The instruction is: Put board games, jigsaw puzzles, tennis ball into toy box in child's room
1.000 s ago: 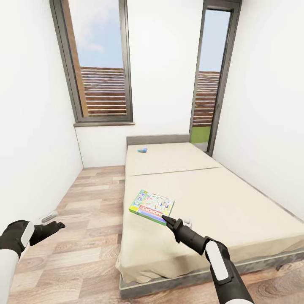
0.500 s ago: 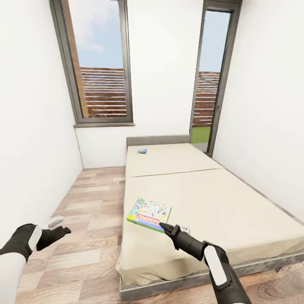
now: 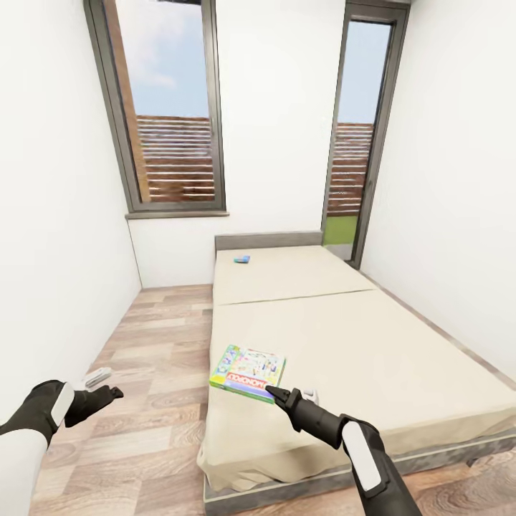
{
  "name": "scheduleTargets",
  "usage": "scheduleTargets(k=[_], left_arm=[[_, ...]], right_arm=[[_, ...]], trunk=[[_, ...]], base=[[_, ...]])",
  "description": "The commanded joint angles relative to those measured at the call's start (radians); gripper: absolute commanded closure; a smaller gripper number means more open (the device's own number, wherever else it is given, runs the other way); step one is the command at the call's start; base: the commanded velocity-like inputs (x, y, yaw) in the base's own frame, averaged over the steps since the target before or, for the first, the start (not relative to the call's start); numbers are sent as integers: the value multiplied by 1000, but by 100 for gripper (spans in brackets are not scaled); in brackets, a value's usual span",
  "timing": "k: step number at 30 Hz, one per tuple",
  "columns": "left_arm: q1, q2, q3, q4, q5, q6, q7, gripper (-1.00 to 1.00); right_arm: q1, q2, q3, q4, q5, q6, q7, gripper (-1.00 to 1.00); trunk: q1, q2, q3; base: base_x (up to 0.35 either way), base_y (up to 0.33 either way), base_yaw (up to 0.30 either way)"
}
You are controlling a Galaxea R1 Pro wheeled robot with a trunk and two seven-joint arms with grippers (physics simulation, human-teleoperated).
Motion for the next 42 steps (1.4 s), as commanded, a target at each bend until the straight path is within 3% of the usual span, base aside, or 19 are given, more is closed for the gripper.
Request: scheduleTargets(k=[1,9,21,27,34,42], left_arm=[[-1,0,5,-1,1,5,-3,-100],[-1,1,5,-1,1,10,-5,-100],[-1,4,3,-1,-2,38,-6,-100],[-1,5,-2,-1,-3,54,-12,-100],[-1,4,-8,-1,-4,59,-59,-100],[-1,3,-9,-2,-7,65,-73,-100]], right_arm=[[-1,1,-4,-1,4,6,5,100],[-1,1,22,-2,5,7,9,100],[0,1,18,-1,9,3,0,100],[0,-15,14,0,73,0,-8,100],[0,-20,14,4,92,-93,3,100],[0,-20,15,2,94,-115,4,100]], trunk=[[-4,7,2],[-35,63,27],[-81,147,65],[-104,189,84],[-131,238,106],[-161,294,131]], base=[[0,0,0],[0,0,0],[0,0,0],[0,0,0],[0,0,0],[-146,-56,0]])
